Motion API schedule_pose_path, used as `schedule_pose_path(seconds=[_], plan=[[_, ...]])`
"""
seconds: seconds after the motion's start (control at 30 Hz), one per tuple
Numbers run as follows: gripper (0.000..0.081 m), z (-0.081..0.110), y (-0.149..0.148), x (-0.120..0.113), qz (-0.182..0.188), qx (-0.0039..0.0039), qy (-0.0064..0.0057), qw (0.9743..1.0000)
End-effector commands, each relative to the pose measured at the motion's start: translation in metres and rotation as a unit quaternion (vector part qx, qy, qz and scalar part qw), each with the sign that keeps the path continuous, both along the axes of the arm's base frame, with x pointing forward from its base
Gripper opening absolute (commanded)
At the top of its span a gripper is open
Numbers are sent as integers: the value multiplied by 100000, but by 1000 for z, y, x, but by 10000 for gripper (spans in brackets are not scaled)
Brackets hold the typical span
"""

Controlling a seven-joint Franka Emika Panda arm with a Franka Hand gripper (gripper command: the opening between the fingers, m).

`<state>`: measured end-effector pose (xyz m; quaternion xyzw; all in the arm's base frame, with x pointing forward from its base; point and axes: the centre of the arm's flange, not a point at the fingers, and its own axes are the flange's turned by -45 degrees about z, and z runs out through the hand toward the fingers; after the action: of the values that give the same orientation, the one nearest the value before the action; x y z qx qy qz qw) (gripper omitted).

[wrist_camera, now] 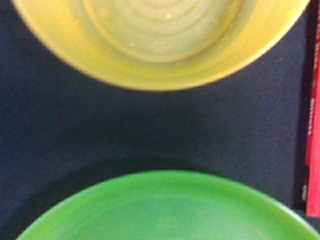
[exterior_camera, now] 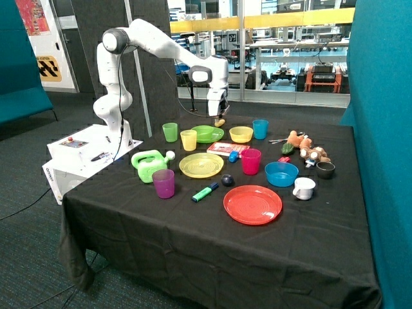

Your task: Place the bowls on the appropriate plate

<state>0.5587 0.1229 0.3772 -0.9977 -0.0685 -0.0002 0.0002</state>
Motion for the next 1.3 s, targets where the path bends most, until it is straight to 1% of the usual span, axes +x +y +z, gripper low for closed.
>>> schedule_pose_path(seconds=[0.0, 0.07, 0.17, 0.43, 0.63, 0.87, 1.27], plan=[[493, -4, -13, 16, -3387, -22, 22, 99943], [491, -7, -17, 16, -5497, -22, 23, 99849], [489, -8, -20, 16, -5988, -22, 23, 99821], [484, -7, -27, 16, -9579, -21, 23, 99540], [482, -8, -26, 19, -10272, -21, 24, 99471], [479, -13, -16, 27, -10999, -20, 24, 99393], [472, -21, 2, 32, -10769, -20, 24, 99418]])
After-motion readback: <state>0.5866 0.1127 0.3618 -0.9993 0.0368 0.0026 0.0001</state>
